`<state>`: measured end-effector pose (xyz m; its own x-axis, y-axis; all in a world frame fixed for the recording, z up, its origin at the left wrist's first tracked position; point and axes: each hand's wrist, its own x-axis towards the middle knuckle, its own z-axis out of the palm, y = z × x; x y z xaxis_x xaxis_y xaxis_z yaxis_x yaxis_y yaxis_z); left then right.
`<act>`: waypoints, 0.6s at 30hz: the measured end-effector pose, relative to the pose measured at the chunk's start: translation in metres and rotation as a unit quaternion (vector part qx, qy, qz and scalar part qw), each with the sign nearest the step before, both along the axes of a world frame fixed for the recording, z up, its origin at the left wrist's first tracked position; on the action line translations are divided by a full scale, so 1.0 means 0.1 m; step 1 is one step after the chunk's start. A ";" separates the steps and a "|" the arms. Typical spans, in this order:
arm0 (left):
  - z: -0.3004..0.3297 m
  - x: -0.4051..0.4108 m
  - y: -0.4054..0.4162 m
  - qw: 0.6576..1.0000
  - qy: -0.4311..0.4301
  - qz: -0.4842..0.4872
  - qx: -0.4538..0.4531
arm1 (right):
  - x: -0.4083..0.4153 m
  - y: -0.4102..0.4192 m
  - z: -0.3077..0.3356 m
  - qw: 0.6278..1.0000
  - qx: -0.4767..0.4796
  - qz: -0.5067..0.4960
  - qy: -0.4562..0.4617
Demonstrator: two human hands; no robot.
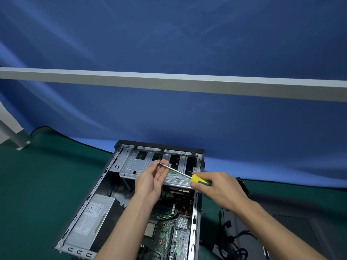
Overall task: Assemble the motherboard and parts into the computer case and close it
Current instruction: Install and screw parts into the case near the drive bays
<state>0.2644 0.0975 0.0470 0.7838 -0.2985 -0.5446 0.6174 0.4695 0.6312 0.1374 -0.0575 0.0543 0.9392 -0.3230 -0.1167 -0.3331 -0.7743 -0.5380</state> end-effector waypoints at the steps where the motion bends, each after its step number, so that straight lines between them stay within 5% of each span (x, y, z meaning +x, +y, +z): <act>1: 0.00 0.00 0.00 1.000 -0.006 -0.003 0.005 | 0.00 0.00 0.02 1.000 -0.008 0.003 0.003; 10: -0.01 -0.06 0.00 0.999 -0.034 -0.016 0.027 | 0.10 -0.03 0.22 0.997 0.056 0.006 0.061; 18: 0.05 0.01 -0.07 0.997 0.034 0.002 -0.068 | 0.20 0.00 0.29 0.985 0.145 -0.028 0.087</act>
